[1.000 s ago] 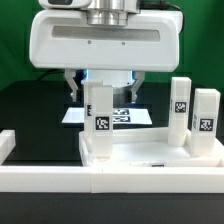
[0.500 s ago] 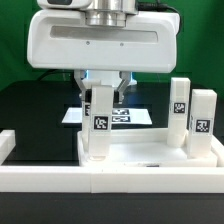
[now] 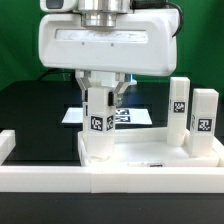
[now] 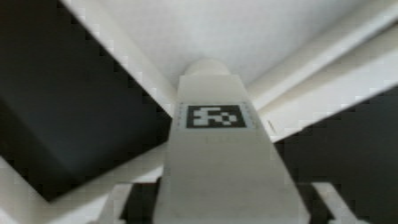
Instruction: Assemble desk
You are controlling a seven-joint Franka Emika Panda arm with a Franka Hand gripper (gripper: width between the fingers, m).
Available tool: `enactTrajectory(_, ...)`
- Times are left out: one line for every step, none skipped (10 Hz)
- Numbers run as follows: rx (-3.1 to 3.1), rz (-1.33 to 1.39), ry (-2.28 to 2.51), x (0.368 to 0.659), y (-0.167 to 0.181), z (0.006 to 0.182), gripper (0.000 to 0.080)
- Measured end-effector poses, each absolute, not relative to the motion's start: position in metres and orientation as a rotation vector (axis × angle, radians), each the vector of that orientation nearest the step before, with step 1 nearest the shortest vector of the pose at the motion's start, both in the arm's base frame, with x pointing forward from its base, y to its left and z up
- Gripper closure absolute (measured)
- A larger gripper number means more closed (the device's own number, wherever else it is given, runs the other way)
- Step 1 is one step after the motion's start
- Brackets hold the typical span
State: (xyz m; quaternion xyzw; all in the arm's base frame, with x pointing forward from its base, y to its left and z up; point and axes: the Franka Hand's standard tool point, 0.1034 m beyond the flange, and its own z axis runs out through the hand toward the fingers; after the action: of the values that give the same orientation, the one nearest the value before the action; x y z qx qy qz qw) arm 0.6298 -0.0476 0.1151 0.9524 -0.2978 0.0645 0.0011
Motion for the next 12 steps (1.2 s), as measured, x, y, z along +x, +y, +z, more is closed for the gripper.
enactTrajectory(2.942,0.202,-1.097,0.6296,-0.0463,0.1149,0.051)
enactTrajectory(2.874,0.2,-1.278,0.6294,-0.0455,0.1147,0.051)
enactTrajectory(2.784,0.191,-1.472,0.6293,-0.0443,0.1146,0.051)
enactTrajectory(2.7,0.191,-1.625,0.6294,-0.0442,0.1145,0.051)
enactTrajectory(2.619,0.185,-1.775,0.6291,-0.0452,0.1145,0.051)
enactTrajectory(2.532,0.173,-1.917,0.6285,-0.0465,0.1144,0.051)
enactTrajectory(2.484,0.159,-1.979,0.6286,-0.0468,0.1145,0.051)
enactTrajectory(2.451,0.152,-2.021,0.6288,-0.0469,0.1144,0.051)
enactTrajectory(2.472,0.153,-1.993,0.6287,-0.0469,0.1142,0.051)
enactTrajectory(2.509,0.153,-1.943,0.6285,-0.0476,0.1141,0.0413)
enactTrajectory(2.54,0.154,-1.899,0.6283,-0.0499,0.1141,0.0276)
enactTrajectory(2.612,0.158,-1.79,0.6282,-0.0525,0.1141,0.0276)
